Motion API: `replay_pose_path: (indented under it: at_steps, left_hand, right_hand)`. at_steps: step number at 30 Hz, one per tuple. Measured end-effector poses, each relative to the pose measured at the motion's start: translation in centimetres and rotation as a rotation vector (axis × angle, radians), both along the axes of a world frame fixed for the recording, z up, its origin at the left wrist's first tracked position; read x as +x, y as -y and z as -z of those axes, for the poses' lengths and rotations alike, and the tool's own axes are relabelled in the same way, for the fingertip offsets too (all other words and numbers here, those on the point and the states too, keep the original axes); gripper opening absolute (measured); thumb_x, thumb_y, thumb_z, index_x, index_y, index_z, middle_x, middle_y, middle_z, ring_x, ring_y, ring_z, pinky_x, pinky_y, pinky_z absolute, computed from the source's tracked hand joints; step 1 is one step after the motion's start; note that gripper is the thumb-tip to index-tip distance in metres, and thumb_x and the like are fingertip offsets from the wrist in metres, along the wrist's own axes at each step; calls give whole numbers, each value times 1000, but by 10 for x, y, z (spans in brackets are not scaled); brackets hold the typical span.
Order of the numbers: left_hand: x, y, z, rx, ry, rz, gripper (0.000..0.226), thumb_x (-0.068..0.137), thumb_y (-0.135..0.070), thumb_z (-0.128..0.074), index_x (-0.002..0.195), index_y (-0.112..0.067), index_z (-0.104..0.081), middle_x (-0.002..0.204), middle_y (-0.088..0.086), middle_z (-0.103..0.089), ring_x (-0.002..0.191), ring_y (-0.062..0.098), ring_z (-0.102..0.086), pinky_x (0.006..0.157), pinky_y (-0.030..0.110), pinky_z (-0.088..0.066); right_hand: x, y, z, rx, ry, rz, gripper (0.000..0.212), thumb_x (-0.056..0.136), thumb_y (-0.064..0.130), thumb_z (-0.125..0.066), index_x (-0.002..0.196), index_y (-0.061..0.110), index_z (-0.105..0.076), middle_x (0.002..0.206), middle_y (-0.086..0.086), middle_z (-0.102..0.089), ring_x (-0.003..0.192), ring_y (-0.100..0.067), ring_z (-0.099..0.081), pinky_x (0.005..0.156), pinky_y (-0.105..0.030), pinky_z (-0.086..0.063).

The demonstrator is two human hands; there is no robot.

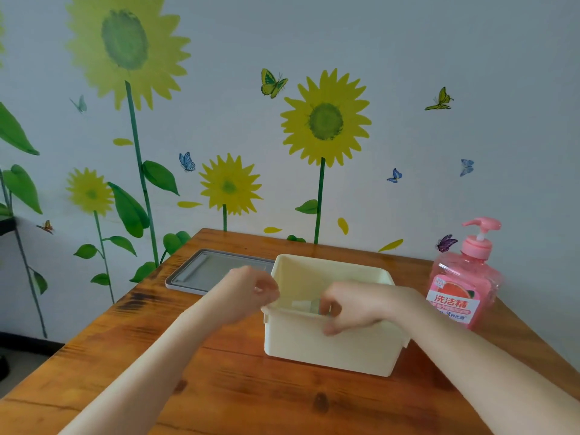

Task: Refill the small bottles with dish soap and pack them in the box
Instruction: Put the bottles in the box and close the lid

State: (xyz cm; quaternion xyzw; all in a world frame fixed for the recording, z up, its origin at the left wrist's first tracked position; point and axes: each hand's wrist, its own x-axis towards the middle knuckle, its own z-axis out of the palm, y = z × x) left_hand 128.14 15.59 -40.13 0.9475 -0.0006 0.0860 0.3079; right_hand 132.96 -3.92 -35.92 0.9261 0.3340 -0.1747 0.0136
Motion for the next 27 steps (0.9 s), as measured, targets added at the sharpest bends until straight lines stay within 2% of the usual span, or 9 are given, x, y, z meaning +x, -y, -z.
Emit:
replay_pose_path:
  at_steps: [2,6,9,11,12,14,19,22,27]
  left_hand:
    - [12,-15,0,-109,71,-78,18,87,-20,-56,83,-8,-69,83,5,-69,75,20,-63,70,34,-53]
    - [34,-57,11,-92,97,-245,26,89,-16,-53,66,-7,-62,64,5,-58,52,14,-46,48,20,-35]
    - [49,-93,29,-25,-9,-346,18,88,-16,-52,73,-9,-60,71,9,-58,61,19,-50,55,25,-39]
    - [56,-112,40,-7,-67,-431,12,88,-17,-53,85,-8,-61,81,9,-59,71,19,-53,57,25,-40]
    - [58,-120,45,-7,-84,-473,15,88,-17,-54,95,-5,-60,86,9,-59,76,20,-53,59,24,-41]
    - [63,-134,54,20,-114,-545,28,88,-19,-55,110,-1,-54,101,12,-59,86,21,-52,69,25,-41]
    - [72,-158,68,36,-171,-704,17,89,-10,-52,101,3,-54,106,20,-55,80,24,-50,66,30,-43]
    - [78,-164,75,62,-222,-694,12,88,-4,-47,97,0,-54,96,15,-56,80,23,-51,65,29,-44]
    - [87,-168,78,30,-209,-704,11,86,-2,-45,76,-4,-49,73,8,-50,69,22,-51,56,27,-43]
  right_hand:
    - [8,-17,-18,104,42,-32,31,88,31,-56,115,15,-60,104,-1,-65,89,-19,-61,70,-27,-50]
    - [25,-75,-28,358,112,-96,25,92,20,-46,110,14,-62,106,0,-62,97,-19,-58,82,-31,-47]
    - [37,-125,-9,234,102,-165,29,92,11,-40,109,1,-62,112,-16,-63,94,-29,-59,78,-37,-50]
    - [45,-151,11,76,83,-185,26,89,3,-37,93,-8,-60,86,-26,-58,68,-32,-49,55,-32,-40]
    - [48,-161,20,0,94,-190,22,89,1,-37,78,-5,-55,70,-20,-51,59,-27,-41,50,-29,-32]
    - [54,-175,35,-104,104,-188,26,87,-2,-37,63,5,-43,61,-7,-40,54,-21,-36,50,-29,-29]
    - [58,-186,51,-278,63,-204,28,88,2,-36,62,8,-42,63,-6,-43,52,-19,-41,48,-28,-33]
    - [59,-188,53,-315,44,-210,27,90,6,-35,64,10,-41,66,-6,-44,53,-19,-44,49,-27,-35]
    - [54,-186,49,-309,12,-186,27,92,7,-38,65,9,-39,63,-8,-47,27,-14,-47,38,-22,-38]
